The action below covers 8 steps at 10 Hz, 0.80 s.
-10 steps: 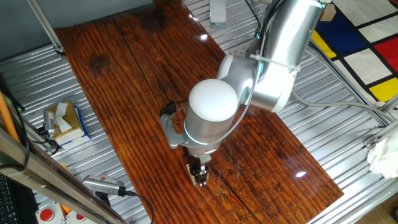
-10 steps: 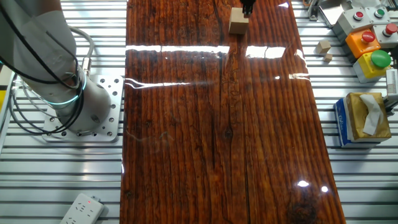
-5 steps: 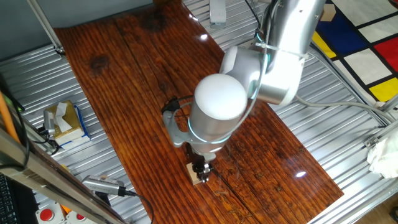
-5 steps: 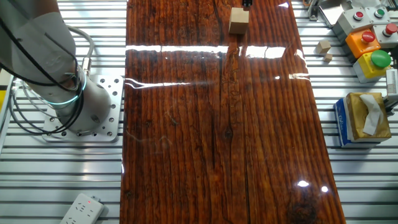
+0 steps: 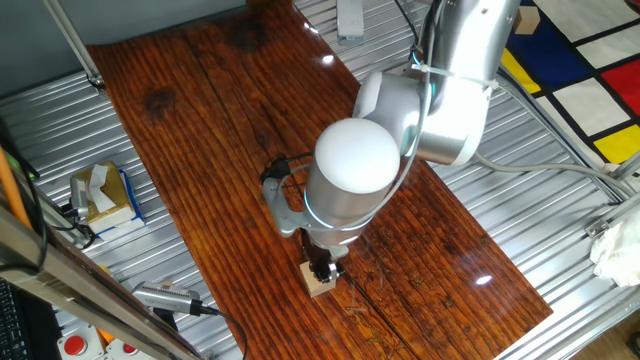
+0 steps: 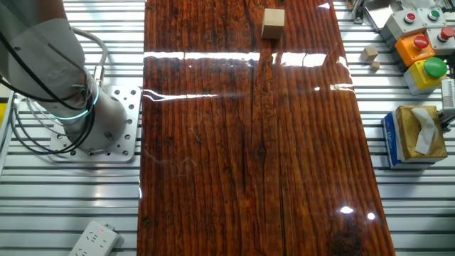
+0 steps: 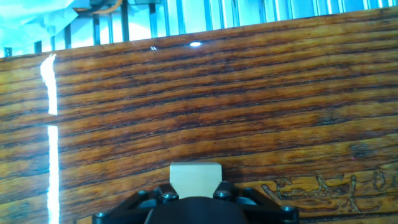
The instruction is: Pick up the small block on the left and move it to the right
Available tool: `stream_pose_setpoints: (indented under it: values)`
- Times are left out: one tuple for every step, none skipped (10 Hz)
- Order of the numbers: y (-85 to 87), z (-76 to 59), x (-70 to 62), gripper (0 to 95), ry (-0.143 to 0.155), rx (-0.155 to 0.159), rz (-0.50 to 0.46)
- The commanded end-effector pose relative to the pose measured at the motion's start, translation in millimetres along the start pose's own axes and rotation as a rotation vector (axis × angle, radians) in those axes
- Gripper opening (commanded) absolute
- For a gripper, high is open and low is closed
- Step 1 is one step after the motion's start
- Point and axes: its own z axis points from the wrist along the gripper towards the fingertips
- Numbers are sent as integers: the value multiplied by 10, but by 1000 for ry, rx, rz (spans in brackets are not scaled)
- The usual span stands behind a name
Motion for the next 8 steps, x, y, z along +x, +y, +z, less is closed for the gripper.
stream_pose_setpoints:
  values:
    - [-9,8,1,0,-14,-4,2]
    - [-9,8,1,0,-14,-5,7]
    - [-9,8,2,0,-14,-5,9]
    - [-9,8,2,0,-14,-4,6]
    - [-9,8,2,0,-14,-4,5]
    - [-9,8,2,0,-14,-4,1]
    - [-9,8,2,0,-14,-4,1]
    - [-9,8,2,0,-14,-4,1]
